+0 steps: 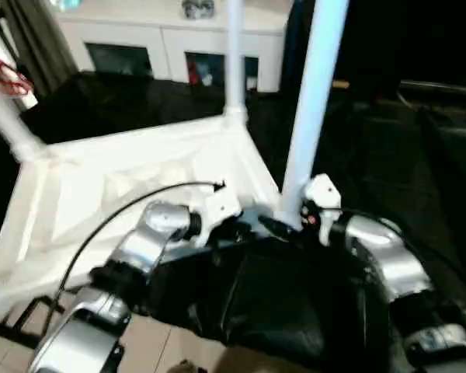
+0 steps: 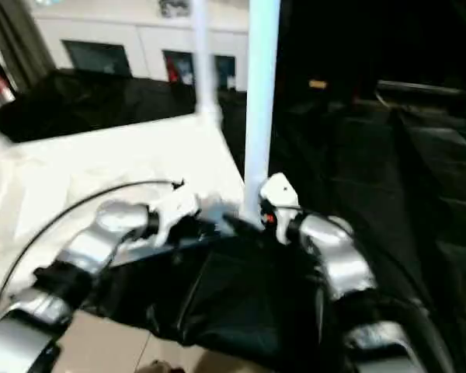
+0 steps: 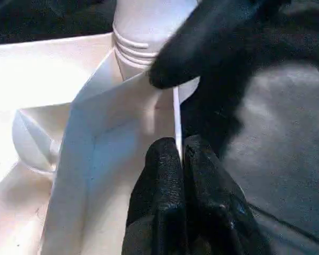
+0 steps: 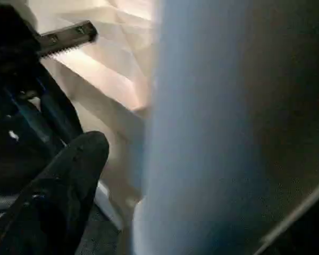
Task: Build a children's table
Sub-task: Rotate leg to tighten
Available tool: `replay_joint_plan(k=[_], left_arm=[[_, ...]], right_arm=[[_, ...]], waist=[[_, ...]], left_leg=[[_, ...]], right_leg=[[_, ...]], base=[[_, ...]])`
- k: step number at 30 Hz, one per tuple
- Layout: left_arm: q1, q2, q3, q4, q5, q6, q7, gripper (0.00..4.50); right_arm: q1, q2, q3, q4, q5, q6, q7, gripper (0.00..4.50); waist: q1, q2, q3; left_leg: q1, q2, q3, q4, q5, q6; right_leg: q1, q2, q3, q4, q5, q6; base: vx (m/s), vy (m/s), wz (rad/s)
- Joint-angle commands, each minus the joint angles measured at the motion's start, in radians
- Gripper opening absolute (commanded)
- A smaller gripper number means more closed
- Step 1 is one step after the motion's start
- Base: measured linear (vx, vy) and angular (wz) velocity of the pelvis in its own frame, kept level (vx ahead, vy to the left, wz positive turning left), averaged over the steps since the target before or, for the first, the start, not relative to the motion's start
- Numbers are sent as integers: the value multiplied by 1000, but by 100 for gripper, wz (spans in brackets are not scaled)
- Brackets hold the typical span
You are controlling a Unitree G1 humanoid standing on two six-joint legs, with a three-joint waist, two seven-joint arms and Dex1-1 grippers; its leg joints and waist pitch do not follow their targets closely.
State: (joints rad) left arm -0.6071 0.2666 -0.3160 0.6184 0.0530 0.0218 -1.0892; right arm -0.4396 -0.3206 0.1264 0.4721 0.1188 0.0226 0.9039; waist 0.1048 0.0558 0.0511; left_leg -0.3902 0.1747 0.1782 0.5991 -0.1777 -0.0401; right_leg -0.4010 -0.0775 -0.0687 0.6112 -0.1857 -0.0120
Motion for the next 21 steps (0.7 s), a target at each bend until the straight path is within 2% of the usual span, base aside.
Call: replay_joint_plan(k=[1, 6, 7, 11, 13, 16, 21], left_arm=[[7, 15, -6, -63, -41, -9, -50, 0], [34, 63, -8, -121, -65, 9, -132, 0], [35, 66, -8, -123, -65, 9, -136, 0], [41, 81, -7, -137, -74, 14, -165, 0], [45, 85, -9, -147, -75, 19, -174, 0], [50, 91, -12, -161, -78, 26, -179, 0], [56, 97, -18, -173, -78, 33, -184, 0]], right_arm=[[18, -29, 9, -44, 26, 18, 67, 431], [56, -103, 41, -97, 36, 25, 189, 431], [57, -107, 42, -98, 35, 24, 194, 405], [57, -115, 43, -103, 40, 30, 210, 384], [56, -113, 39, -110, 49, 38, 220, 354], [57, -116, 41, -119, 58, 44, 229, 341], [61, -119, 51, -124, 56, 36, 239, 286]], waist=[[2, -14, -65], [10, -17, -68], [9, -16, -67], [10, -16, -66], [11, -16, -68], [11, -17, -68], [12, -17, -68]], left_leg=[[21, 63, -19, -74, -225, 75], [16, 61, -19, -71, -199, 79], [17, 60, -18, -70, -198, 81], [19, 61, -20, -72, -206, 74], [18, 62, -19, -71, -197, 75], [17, 62, -20, -71, -190, 78], [17, 60, -19, -69, -183, 81]], right_leg=[[47, -80, 48, -75, -206, -237], [48, -80, 48, -71, -187, -231], [46, -79, 48, -73, -196, -230], [45, -80, 47, -75, -228, -225], [46, -79, 47, -73, -206, -230], [47, -78, 47, -70, -187, -234], [47, -79, 46, -70, -184, -235]], base=[[0, 0, 0], [0, 0, 0], [0, 0, 0], [0, 0, 0], [0, 0, 0], [0, 0, 0], [0, 0, 0]])
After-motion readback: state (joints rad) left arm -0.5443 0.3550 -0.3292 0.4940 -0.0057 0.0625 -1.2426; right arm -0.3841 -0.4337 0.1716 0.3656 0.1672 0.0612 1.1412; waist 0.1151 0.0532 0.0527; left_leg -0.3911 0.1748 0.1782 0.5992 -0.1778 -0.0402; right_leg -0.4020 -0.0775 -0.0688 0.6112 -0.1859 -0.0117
